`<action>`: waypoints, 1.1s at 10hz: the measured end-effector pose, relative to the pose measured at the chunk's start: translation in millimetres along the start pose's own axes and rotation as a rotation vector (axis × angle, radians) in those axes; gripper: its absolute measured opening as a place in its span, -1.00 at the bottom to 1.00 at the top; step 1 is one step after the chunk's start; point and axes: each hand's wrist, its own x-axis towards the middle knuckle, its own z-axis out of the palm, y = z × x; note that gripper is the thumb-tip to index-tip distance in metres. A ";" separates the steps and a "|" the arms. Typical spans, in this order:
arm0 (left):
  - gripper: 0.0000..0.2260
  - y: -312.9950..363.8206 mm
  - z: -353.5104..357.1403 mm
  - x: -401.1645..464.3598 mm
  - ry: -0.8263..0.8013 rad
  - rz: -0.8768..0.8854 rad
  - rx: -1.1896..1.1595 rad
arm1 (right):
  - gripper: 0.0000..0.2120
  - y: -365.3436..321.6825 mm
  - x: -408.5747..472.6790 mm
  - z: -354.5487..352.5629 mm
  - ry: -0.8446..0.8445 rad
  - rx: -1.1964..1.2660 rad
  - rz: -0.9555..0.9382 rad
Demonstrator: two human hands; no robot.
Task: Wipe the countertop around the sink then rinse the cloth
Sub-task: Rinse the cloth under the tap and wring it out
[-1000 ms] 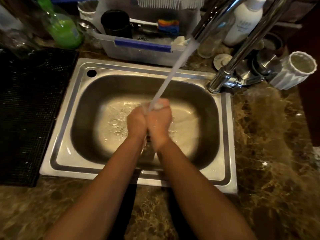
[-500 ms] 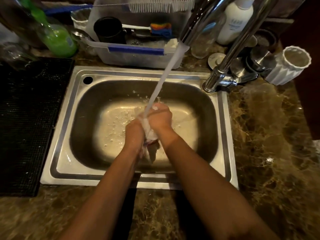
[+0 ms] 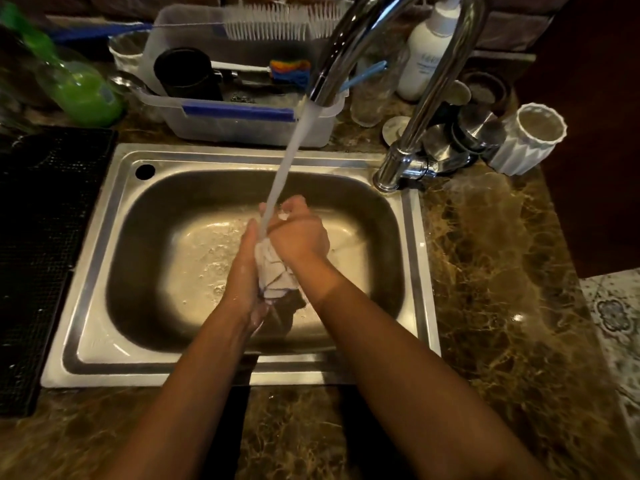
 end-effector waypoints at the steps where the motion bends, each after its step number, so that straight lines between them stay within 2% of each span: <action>1: -0.71 11.7 7.5 -7.2 -0.087 0.015 -0.012 | -0.42 8.0 -9.5 -24.5 0.024 -0.068 -0.069; 2: -0.85 18.4 6.3 -7.9 -0.076 0.074 0.070 | -0.42 22.5 -19.2 -73.0 0.307 -0.057 -0.224; 3: -0.91 24.4 5.9 -12.8 -0.028 0.128 0.078 | -0.38 37.9 -15.1 -122.5 0.576 -0.014 -0.193; 4: -0.87 27.1 10.2 -18.7 -0.011 0.165 0.056 | -0.32 44.7 5.1 -152.3 0.619 0.114 -0.118; 5: -0.89 31.1 14.8 -24.1 -0.007 0.180 0.054 | -0.25 47.4 22.1 -161.0 0.540 0.316 -0.084; 7: -0.79 34.0 16.5 -26.2 -0.011 0.184 0.103 | -0.25 38.0 10.1 -146.2 0.506 0.264 -0.129; 8: -0.82 36.2 18.5 -29.5 -0.047 0.193 0.184 | -0.30 38.1 -17.8 -131.4 0.603 0.154 -0.301; 9: -0.81 40.5 22.2 -33.7 -0.098 0.230 0.304 | -0.41 33.6 -51.2 -96.1 0.243 0.145 -0.505; 10: -0.67 47.6 22.1 -36.4 -0.170 0.267 0.415 | -0.38 30.6 -60.4 -73.8 -0.213 0.063 -0.507; 11: -0.48 56.2 16.5 -39.9 -0.198 0.250 0.462 | -0.16 30.7 -48.2 -76.4 -0.296 -0.068 -0.454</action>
